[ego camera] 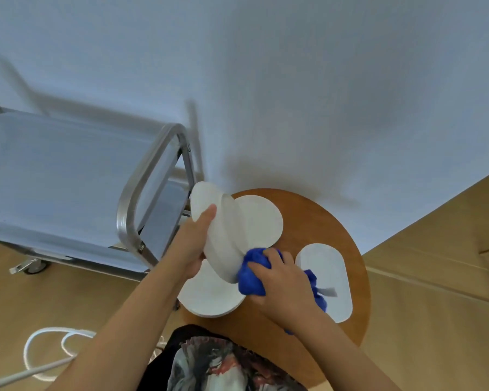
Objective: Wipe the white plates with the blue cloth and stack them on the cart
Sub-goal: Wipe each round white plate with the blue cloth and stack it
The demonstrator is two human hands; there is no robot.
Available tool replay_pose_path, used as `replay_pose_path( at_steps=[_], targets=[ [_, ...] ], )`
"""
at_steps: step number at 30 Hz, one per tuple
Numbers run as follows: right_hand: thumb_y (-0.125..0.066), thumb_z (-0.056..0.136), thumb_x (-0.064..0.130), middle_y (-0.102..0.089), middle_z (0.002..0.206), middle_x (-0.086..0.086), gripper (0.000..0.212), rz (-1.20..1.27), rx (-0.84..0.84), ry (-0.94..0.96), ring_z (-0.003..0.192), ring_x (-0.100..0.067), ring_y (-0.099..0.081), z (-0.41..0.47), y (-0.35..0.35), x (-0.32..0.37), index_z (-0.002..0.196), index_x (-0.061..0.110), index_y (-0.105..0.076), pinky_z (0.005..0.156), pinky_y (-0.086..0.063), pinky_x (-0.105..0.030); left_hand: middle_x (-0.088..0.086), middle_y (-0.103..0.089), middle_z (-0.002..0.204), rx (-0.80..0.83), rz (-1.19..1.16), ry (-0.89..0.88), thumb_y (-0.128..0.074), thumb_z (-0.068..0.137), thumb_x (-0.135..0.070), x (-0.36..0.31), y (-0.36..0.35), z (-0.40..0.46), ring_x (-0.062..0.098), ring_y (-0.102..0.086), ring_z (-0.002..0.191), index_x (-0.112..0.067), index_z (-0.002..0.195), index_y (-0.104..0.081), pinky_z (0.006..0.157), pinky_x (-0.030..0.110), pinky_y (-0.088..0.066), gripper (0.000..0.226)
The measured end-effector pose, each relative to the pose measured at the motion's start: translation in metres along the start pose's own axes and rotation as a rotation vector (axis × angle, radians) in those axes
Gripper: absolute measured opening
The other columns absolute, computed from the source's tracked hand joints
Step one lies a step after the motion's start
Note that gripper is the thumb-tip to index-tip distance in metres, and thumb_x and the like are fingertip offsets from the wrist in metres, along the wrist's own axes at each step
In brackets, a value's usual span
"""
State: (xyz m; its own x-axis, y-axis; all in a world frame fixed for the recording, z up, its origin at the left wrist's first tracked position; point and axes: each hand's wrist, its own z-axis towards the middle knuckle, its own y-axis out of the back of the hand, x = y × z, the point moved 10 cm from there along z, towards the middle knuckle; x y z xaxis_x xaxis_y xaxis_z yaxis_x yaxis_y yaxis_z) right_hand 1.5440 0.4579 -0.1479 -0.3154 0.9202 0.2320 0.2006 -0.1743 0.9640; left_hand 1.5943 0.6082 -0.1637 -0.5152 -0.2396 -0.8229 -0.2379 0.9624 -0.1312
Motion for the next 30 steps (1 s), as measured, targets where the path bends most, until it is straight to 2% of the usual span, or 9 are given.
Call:
replay_pose_path(
  at_steps=[4, 7, 10, 12, 15, 18, 21, 26, 30],
  targets=[
    [-0.05, 0.085, 0.04, -0.034, 0.135, 0.006, 0.039, 0.062, 0.097, -0.176, 0.114, -0.016, -0.036, -0.016, -0.03, -0.045, 0.123, 0.03, -0.049, 0.079, -0.035, -0.023, 0.004, -0.064, 0.108, 0.023, -0.058, 0.012, -0.052, 0.092, -0.047, -0.008, 0.018, 0.01, 0.025, -0.06, 0.099, -0.016, 0.122, -0.049, 0.081, 0.04, -0.05, 0.044],
    [-0.055, 0.083, 0.037, -0.036, 0.136, 0.007, 0.054, 0.259, 0.034, -0.355, 0.115, -0.014, -0.038, -0.019, -0.028, -0.075, 0.136, 0.034, -0.044, 0.087, -0.04, -0.025, -0.002, -0.063, 0.096, 0.003, 0.456, -0.126, -0.045, 0.093, -0.051, -0.007, 0.014, 0.016, 0.016, -0.061, 0.084, -0.012, 0.121, -0.053, 0.066, 0.024, -0.047, 0.048],
    [-0.06, 0.08, 0.032, -0.043, 0.129, 0.007, 0.055, 0.419, -0.073, -0.425, 0.111, -0.015, -0.043, -0.013, -0.02, -0.085, 0.134, 0.035, -0.047, 0.089, -0.044, -0.03, 0.006, -0.068, 0.103, 0.034, 1.02, -0.257, -0.036, 0.095, -0.054, 0.02, 0.0, 0.024, 0.019, -0.065, 0.087, -0.015, 0.13, -0.052, 0.074, 0.025, -0.052, 0.054],
    [-0.062, 0.079, 0.03, -0.042, 0.128, 0.007, 0.056, 0.459, -0.102, -0.418, 0.109, -0.013, -0.043, -0.008, -0.019, -0.083, 0.134, 0.035, -0.048, 0.087, -0.042, -0.028, 0.005, -0.068, 0.113, 0.072, 1.162, -0.288, -0.035, 0.095, -0.056, 0.041, -0.001, 0.033, 0.017, -0.063, 0.092, -0.027, 0.14, -0.043, 0.081, 0.028, -0.048, 0.055],
    [-0.064, 0.078, 0.031, -0.039, 0.131, 0.007, 0.06, 0.456, -0.086, -0.416, 0.109, -0.011, -0.039, -0.004, -0.026, -0.081, 0.136, 0.034, -0.046, 0.087, -0.037, -0.025, 0.001, -0.068, 0.11, 0.151, 1.313, -0.392, -0.032, 0.096, -0.056, 0.068, -0.011, 0.041, 0.011, -0.059, 0.085, -0.036, 0.146, -0.031, 0.076, 0.023, -0.043, 0.054],
    [-0.064, 0.078, 0.033, -0.038, 0.133, 0.007, 0.062, 0.449, -0.059, -0.458, 0.114, -0.014, -0.039, -0.005, -0.036, -0.086, 0.137, 0.034, -0.045, 0.088, -0.039, -0.027, 0.002, -0.046, 0.142, 0.285, 1.584, -0.509, -0.027, 0.099, -0.05, 0.101, -0.027, 0.043, 0.02, -0.054, 0.115, -0.039, 0.149, -0.013, 0.082, 0.032, -0.048, 0.053],
    [-0.064, 0.078, 0.031, -0.04, 0.127, 0.008, 0.06, 0.483, -0.068, -0.49, 0.11, -0.012, -0.041, -0.006, -0.04, -0.093, 0.135, 0.034, -0.046, 0.086, -0.038, -0.026, 0.004, -0.013, 0.159, 0.409, 1.788, -0.509, -0.024, 0.102, -0.044, 0.131, -0.028, 0.046, 0.03, -0.023, 0.142, -0.037, 0.15, -0.004, 0.093, 0.043, -0.045, 0.053],
    [-0.064, 0.079, 0.03, -0.04, 0.125, 0.009, 0.059, 0.485, -0.066, -0.52, 0.111, -0.013, -0.042, -0.007, -0.044, -0.102, 0.135, 0.032, -0.047, 0.089, -0.042, -0.029, 0.006, -0.001, 0.161, 0.594, 1.95, -0.476, -0.031, 0.103, -0.033, 0.173, -0.025, 0.047, 0.033, -0.005, 0.146, -0.026, 0.152, -0.003, 0.112, 0.051, -0.022, 0.058],
    [-0.065, 0.079, 0.03, -0.041, 0.128, 0.007, 0.06, 0.481, -0.059, -0.505, 0.111, -0.011, -0.039, -0.001, -0.047, -0.099, 0.136, 0.032, -0.047, 0.088, -0.038, -0.026, 0.009, 0.005, 0.16, 0.75, 2.032, -0.487, -0.029, 0.103, -0.024, 0.199, -0.018, 0.047, 0.033, 0.003, 0.146, -0.016, 0.152, 0.001, 0.115, 0.053, -0.006, 0.058]
  ],
)
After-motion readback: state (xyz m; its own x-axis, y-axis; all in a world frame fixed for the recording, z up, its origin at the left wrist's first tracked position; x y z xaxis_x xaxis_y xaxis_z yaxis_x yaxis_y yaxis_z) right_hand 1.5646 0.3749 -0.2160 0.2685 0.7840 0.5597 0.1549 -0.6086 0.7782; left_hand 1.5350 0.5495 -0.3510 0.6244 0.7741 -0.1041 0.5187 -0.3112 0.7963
